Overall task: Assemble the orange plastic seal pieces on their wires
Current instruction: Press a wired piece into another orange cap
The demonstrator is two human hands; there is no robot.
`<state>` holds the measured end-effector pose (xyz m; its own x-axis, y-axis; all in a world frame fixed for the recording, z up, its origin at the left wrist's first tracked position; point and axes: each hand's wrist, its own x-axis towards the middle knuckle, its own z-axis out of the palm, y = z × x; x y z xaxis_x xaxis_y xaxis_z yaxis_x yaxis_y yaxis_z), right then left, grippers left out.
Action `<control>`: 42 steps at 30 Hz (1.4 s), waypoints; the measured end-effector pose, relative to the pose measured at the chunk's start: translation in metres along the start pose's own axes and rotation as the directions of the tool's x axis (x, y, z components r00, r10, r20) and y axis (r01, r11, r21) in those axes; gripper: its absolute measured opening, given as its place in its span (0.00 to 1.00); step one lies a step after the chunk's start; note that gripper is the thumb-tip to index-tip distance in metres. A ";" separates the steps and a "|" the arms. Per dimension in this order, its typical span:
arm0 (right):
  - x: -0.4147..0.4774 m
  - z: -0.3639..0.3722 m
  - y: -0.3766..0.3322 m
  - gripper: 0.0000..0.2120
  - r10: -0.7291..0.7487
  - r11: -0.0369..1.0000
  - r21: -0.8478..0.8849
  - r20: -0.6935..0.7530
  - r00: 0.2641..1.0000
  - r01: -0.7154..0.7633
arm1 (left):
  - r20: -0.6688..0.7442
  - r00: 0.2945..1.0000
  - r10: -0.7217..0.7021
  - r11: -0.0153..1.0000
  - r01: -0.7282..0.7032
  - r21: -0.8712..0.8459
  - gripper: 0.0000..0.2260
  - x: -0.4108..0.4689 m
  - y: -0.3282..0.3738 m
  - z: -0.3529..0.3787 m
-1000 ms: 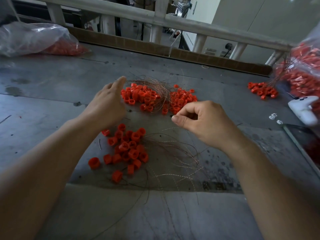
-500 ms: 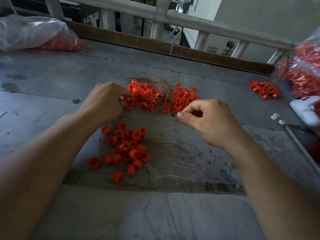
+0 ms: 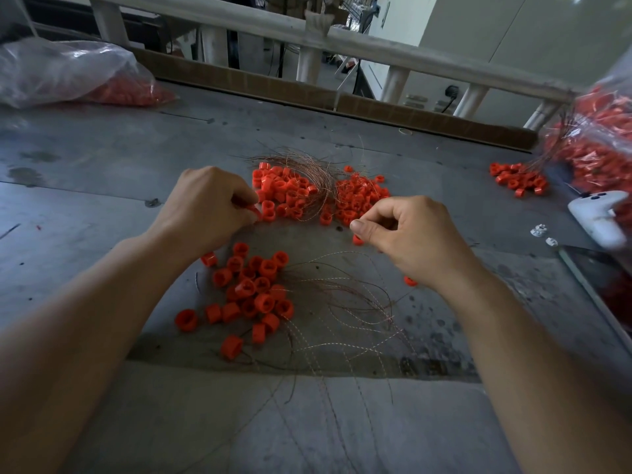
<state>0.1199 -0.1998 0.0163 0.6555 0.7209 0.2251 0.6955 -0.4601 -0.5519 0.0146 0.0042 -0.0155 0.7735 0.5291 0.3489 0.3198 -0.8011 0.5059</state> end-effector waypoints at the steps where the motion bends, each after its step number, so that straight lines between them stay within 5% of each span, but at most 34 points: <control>1: 0.000 0.000 0.000 0.08 -0.002 1.000 -0.003 -0.002 1.000 0.002 | 0.002 1.000 -0.001 1.000 0.001 -0.002 0.09 -0.001 0.001 0.000; 10: 0.003 0.005 0.001 0.04 -0.064 0.998 0.020 -0.072 0.995 0.065 | -0.100 0.990 -0.100 0.988 0.086 -0.131 0.10 -0.009 0.013 -0.014; 15: 0.009 0.021 -0.002 0.13 -0.103 0.993 0.057 0.062 0.993 0.100 | -0.082 0.995 -0.061 0.983 0.046 -0.176 0.09 -0.016 0.026 -0.018; 23: 0.018 0.032 -0.003 0.16 0.040 0.967 0.234 0.235 0.971 -0.097 | -0.038 0.999 0.010 0.937 -0.022 -0.349 0.16 -0.024 0.041 -0.018; 32: 0.010 0.009 -0.008 0.11 0.058 0.666 0.740 0.081 0.995 -0.099 | 0.046 0.976 0.213 0.900 -0.178 -0.398 0.10 -0.030 0.047 -0.020; 42: 0.004 0.006 -0.011 0.09 -0.015 0.599 0.796 0.116 0.993 -0.084 | 0.195 0.936 0.292 0.856 -0.165 -0.491 0.13 -0.036 0.055 -0.017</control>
<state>0.1128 -0.1890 0.0185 0.6066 0.7828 0.1384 0.1273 0.0762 -0.9889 -0.0051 -0.0540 0.0125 0.9245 0.2066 0.3204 -0.1223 -0.6353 0.7625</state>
